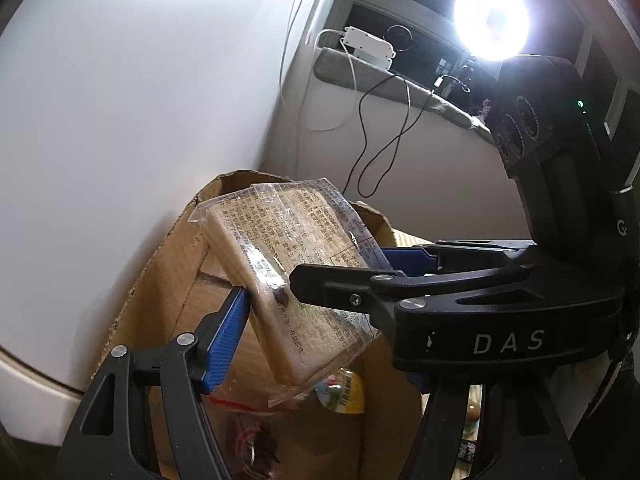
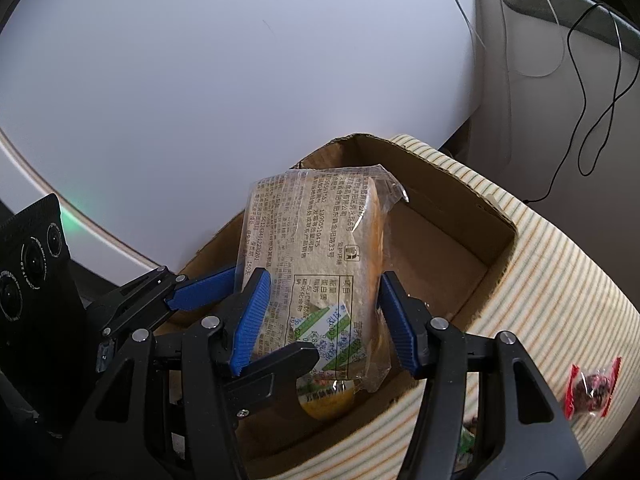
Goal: Organize snacks
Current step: 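Lift the bread loaf with the right tool and lower it into the box, then open the right tool and withdraw it from the box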
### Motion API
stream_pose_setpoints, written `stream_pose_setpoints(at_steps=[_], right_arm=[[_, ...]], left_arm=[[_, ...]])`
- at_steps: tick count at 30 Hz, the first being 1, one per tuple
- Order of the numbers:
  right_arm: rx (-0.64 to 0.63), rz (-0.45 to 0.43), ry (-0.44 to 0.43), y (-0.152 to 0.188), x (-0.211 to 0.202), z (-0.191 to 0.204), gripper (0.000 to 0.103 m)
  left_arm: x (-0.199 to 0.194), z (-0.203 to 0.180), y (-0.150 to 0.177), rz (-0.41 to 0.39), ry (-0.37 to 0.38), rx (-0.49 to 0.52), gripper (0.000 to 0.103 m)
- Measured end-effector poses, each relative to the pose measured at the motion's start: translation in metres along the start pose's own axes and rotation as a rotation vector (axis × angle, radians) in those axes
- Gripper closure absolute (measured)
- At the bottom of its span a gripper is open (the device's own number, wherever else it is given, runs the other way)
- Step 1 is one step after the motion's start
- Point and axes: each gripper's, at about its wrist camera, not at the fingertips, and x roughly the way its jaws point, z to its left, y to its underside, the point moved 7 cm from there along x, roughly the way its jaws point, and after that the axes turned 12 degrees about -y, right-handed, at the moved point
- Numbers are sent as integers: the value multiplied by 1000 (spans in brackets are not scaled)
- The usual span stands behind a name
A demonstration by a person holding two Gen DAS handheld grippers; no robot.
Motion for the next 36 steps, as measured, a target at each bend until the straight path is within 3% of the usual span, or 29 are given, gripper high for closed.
stream_pose_setpoints(at_steps=[6, 11, 17, 21, 29, 36], right_arm=[[-2, 8, 8, -4, 7, -5, 44], [-16, -3, 69, -5, 5, -8, 39], [-11, -31, 103, -4, -16, -9, 38], [-9, -54, 117, 0, -33, -7, 32], [-53, -95, 176, 27, -74, -3, 32], [-96, -130, 275, 76, -119, -8, 32]], left_arm=[[2, 5, -1, 9, -1, -1, 36], [0, 4, 0, -3, -46, 27, 36], [-9, 9, 3, -9, -57, 24, 36], [-22, 7, 5, -23, -60, 24, 36], [-52, -13, 12, -62, -32, 40, 36], [-73, -43, 30, -77, 8, 79, 36]])
